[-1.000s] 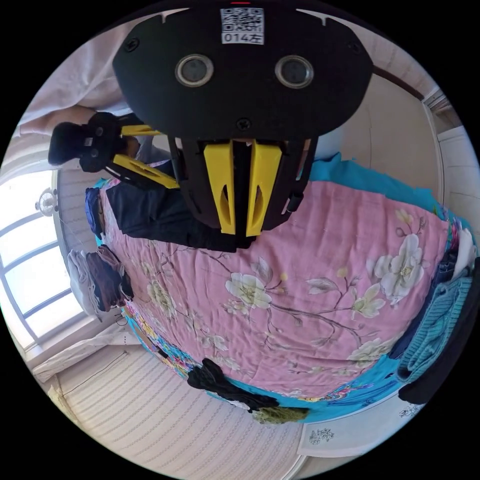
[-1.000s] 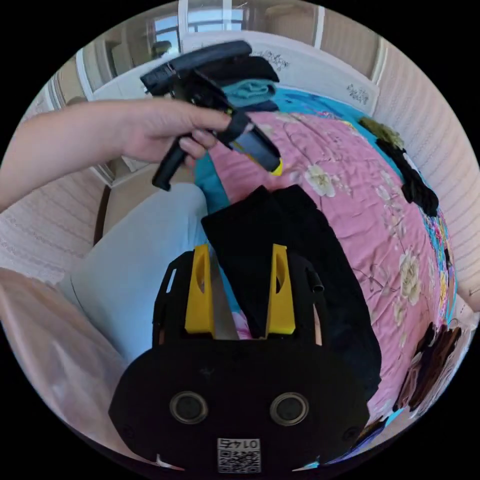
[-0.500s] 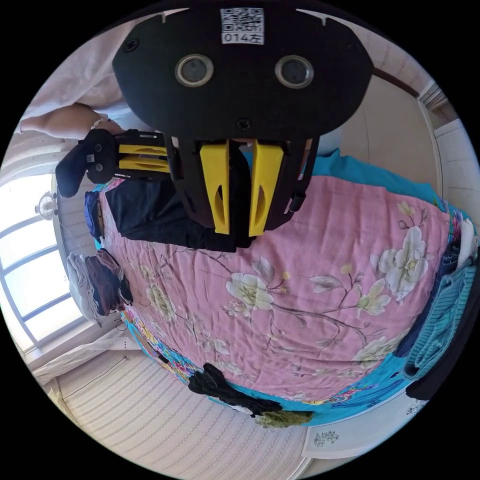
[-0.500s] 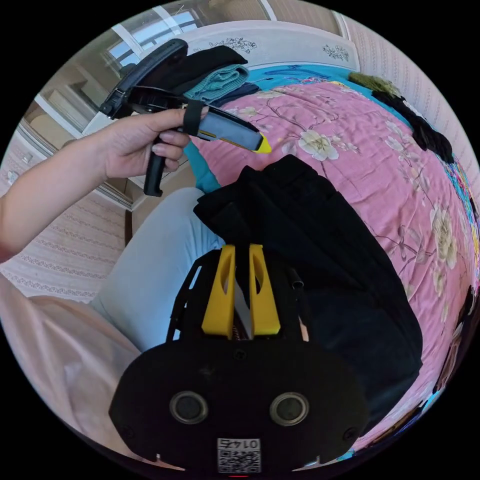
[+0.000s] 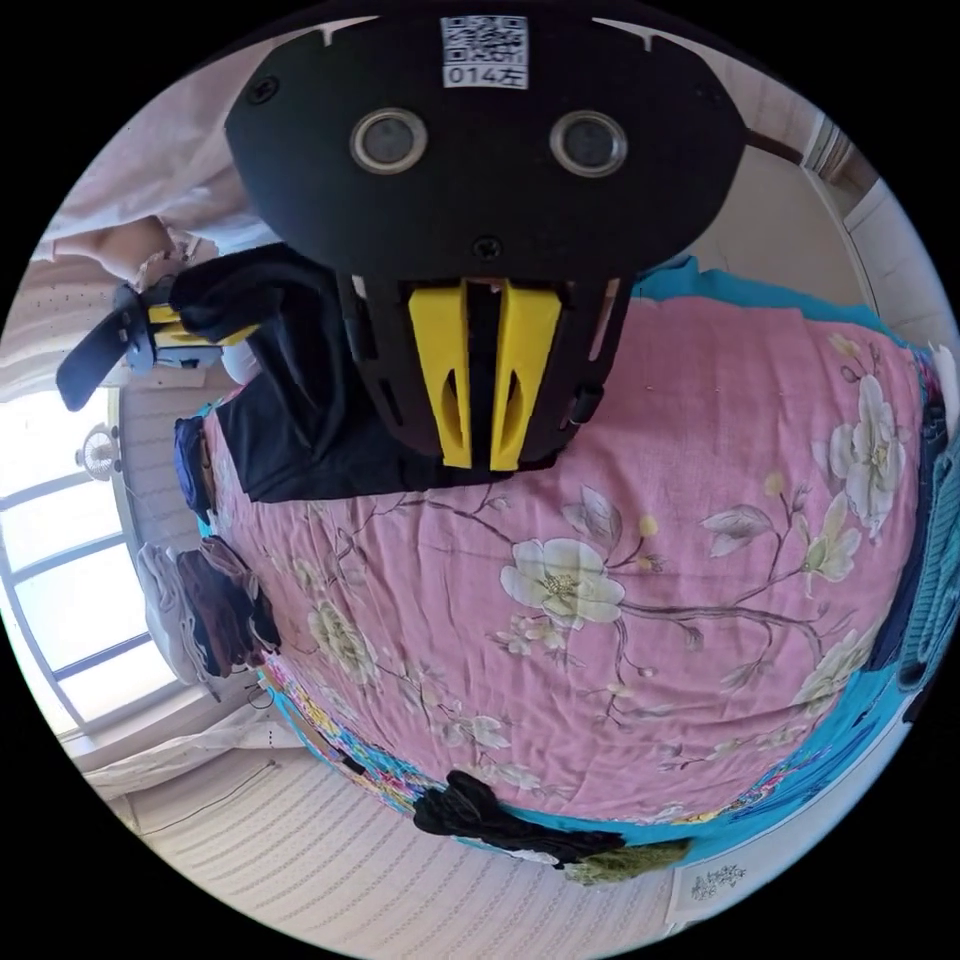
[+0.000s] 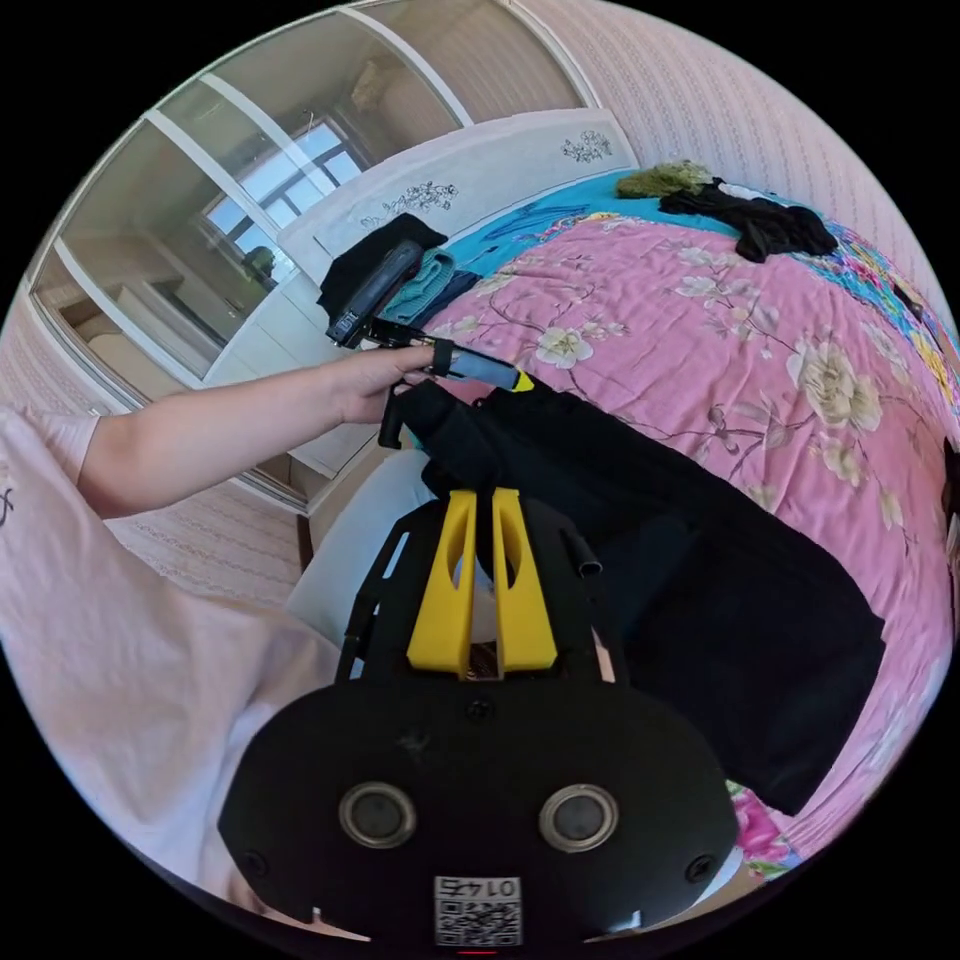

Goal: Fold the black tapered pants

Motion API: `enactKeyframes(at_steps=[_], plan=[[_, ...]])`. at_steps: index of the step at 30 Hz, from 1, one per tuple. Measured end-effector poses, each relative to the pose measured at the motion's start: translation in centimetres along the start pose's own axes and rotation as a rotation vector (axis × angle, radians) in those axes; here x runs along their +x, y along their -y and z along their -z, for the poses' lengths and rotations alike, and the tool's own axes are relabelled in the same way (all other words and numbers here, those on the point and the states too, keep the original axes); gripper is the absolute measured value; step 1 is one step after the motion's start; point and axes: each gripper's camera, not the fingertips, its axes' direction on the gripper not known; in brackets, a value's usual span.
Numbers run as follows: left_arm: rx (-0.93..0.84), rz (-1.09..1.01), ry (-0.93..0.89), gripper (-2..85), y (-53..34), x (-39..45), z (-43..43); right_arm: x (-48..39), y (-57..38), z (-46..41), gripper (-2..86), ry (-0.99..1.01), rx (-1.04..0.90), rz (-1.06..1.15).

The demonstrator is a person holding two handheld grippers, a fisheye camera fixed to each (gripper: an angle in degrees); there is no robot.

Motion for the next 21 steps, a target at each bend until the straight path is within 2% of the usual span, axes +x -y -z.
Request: enactKeyframes(at_steps=[6,9,12,14,17,21], plan=[[0.079,-0.139,-0.066,-0.9,-3.0,4.2,5.2,5.2,-4.8,12.1,1.4,-0.124,0.286,-0.210],[0.149,-0.145,-0.140,-1.0,-3.2,6.1,8.4,8.5,-9.2,21.7,1.3,-0.241,0.517,-0.364],[0.252,-0.156,-0.295,-1.0,-1.8,8.4,13.2,10.0,-13.3,31.3,1.3,-0.394,0.730,-0.452],[0.354,-0.297,-0.353,-1.0,-1.6,11.8,18.9,10.2,-16.4,37.7,1.3,-0.539,0.869,-0.515],[0.453,-0.566,-0.373,-1.0,-4.2,15.0,26.5,10.2,-20.3,43.2,1.3,-0.661,0.986,-0.593],[0.442,-0.638,-0.212,-1.0,-9.4,13.9,30.5,11.9,-23.8,45.3,1.5,-0.782,0.918,-0.739]])
